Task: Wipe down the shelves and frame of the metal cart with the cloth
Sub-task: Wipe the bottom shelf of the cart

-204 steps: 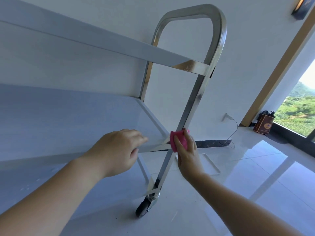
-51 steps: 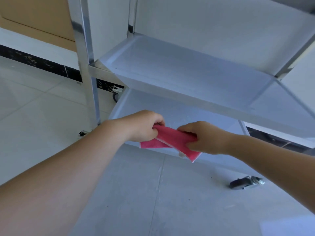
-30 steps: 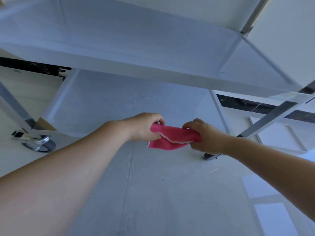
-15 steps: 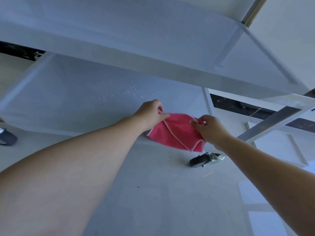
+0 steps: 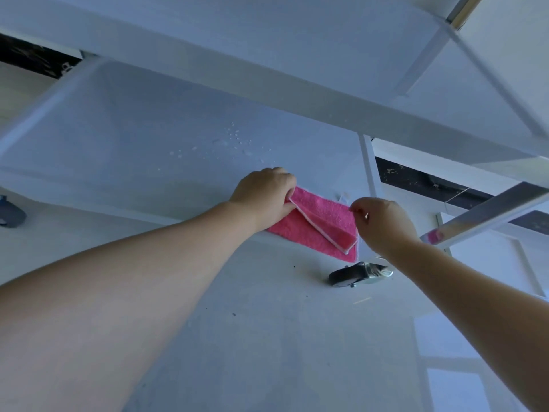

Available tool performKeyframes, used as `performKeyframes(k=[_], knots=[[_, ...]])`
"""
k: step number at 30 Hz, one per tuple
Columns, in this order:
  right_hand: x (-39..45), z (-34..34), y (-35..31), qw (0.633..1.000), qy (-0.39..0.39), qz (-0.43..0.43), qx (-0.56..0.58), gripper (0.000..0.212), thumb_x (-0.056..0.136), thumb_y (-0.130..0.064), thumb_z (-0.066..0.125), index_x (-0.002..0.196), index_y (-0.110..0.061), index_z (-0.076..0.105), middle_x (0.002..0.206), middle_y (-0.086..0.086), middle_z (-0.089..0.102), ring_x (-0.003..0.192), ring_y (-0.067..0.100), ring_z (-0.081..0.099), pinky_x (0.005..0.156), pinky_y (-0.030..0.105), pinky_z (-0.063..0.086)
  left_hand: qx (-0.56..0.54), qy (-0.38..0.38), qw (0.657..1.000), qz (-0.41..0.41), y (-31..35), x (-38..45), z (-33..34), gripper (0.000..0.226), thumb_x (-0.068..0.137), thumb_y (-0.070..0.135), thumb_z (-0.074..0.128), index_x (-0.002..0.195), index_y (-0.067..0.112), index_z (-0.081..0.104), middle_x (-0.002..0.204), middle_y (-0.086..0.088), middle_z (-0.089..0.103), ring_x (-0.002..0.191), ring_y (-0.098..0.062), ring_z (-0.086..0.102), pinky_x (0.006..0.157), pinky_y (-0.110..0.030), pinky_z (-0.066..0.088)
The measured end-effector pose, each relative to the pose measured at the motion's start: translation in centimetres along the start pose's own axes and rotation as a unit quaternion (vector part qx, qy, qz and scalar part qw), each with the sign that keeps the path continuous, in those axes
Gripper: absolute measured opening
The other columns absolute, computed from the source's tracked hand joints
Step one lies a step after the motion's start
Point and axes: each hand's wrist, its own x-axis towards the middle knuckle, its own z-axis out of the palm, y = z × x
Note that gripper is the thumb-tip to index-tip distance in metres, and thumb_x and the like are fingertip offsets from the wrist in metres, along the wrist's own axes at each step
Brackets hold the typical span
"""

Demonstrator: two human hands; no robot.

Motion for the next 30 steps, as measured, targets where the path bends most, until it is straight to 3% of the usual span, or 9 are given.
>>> performKeyframes(k=[2, 4, 6, 11, 13, 15, 19, 23, 30], knots=[[-0.1, -0.4, -0.7, 0.993, 0.027, -0.100, 0.055, 0.016, 0.090, -0.010, 0.055, 0.087, -0.012, 0.071, 0.081, 0.003, 0.069, 0.064, 0.017, 0.061, 0.063, 0.034, 0.055, -0.012, -0.055, 0.998, -0.007, 0.2, 0.1, -0.2, 0.017, 0.078, 0.026, 0.069, 0.073, 0.019, 0.054, 0.085, 0.002, 0.053, 0.084, -0.024, 0.056, 0.065, -0.030, 0.040], [-1.1, -0.4, -2.3, 0.967, -0.030, -0.242, 0.079, 0.013, 0.087, -0.006, 0.059, 0.087, -0.010, 0.071, 0.080, 0.003, 0.070, 0.070, 0.019, 0.063, 0.069, 0.034, 0.054, -0.014, -0.136, 0.991, 0.009, 0.1, 0.0, -0.1, 0.012, 0.079, 0.026, 0.066, 0.083, 0.015, 0.063, 0.094, -0.001, 0.059, 0.090, -0.023, 0.056, 0.076, -0.036, 0.047], [-1.8, 0.4, -3.1, 0.950, -0.078, -0.302, 0.033, 0.017, 0.086, -0.008, 0.056, 0.094, -0.011, 0.071, 0.087, 0.001, 0.071, 0.082, 0.020, 0.064, 0.074, 0.031, 0.051, -0.008, -0.191, 0.981, 0.037, 0.0, 0.0, 0.2, 0.020, 0.082, 0.024, 0.061, 0.099, 0.014, 0.065, 0.109, -0.002, 0.060, 0.102, -0.024, 0.055, 0.088, -0.040, 0.046], [-0.5, 0.7, -1.4, 0.961, -0.070, -0.115, -0.240, 0.029, 0.093, -0.031, 0.041, 0.107, -0.024, 0.065, 0.117, -0.005, 0.061, 0.112, 0.020, 0.050, 0.094, 0.037, 0.041, 0.018, -0.226, 0.974, 0.016, 0.0, 0.2, 0.6, 0.054, 0.087, 0.027, 0.055, 0.139, 0.021, 0.040, 0.155, -0.004, 0.022, 0.140, -0.024, 0.024, 0.112, -0.037, 0.027], [-0.3, 0.5, -1.4, 0.968, -0.029, -0.104, -0.229, 0.032, 0.094, -0.029, 0.043, 0.114, -0.015, 0.063, 0.125, 0.006, 0.059, 0.121, 0.027, 0.047, 0.098, 0.043, 0.040, 0.033, -0.223, 0.974, 0.009, 0.0, 0.3, 0.8, 0.057, 0.089, 0.031, 0.054, 0.142, 0.023, 0.035, 0.157, -0.004, 0.015, 0.143, -0.026, 0.017, 0.115, -0.037, 0.021], [-0.4, 0.8, -1.9, 0.974, -0.005, -0.189, -0.123, 0.028, 0.092, -0.015, 0.051, 0.114, -0.006, 0.064, 0.126, 0.016, 0.059, 0.121, 0.032, 0.051, 0.099, 0.047, 0.044, 0.057, -0.205, 0.977, 0.011, -0.1, 0.0, 0.9, 0.059, 0.092, 0.037, 0.050, 0.144, 0.021, 0.029, 0.157, -0.006, 0.015, 0.144, -0.027, 0.013, 0.117, -0.036, 0.015], [-0.2, 2.0, -2.7, 0.931, -0.097, -0.351, -0.015, 0.037, 0.092, -0.006, 0.051, 0.129, -0.001, 0.053, 0.140, 0.017, 0.046, 0.132, 0.031, 0.041, 0.107, 0.045, 0.037, 0.062, -0.123, 0.990, -0.017, -1.3, -1.1, 0.9, 0.054, 0.096, 0.037, 0.039, 0.145, 0.017, 0.028, 0.156, -0.008, 0.021, 0.142, -0.023, 0.018, 0.116, -0.033, 0.015], [1.6, 3.5, -3.4, 0.925, -0.130, -0.358, 0.002, 0.045, 0.097, -0.016, 0.042, 0.140, -0.003, 0.037, 0.148, 0.014, 0.033, 0.140, 0.027, 0.027, 0.115, 0.041, 0.024, 0.079, -0.045, 0.995, -0.047, -2.7, -2.4, -0.1, 0.047, 0.096, 0.029, 0.038, 0.140, 0.012, 0.036, 0.151, -0.012, 0.031, 0.138, -0.026, 0.027, 0.114, -0.034, 0.018], [2.4, 5.8, -1.7, 0.919, -0.175, -0.353, -0.021, 0.053, 0.097, -0.039, 0.014, 0.147, -0.022, 0.001, 0.154, -0.007, -0.005, 0.143, 0.008, -0.010, 0.117, 0.027, -0.005, 0.107, 0.005, 0.989, -0.104, -3.0, -6.0, -1.0, 0.041, 0.091, 0.019, 0.047, 0.129, 0.002, 0.047, 0.136, -0.016, 0.048, 0.125, -0.031, 0.042, 0.106, -0.035, 0.026]])
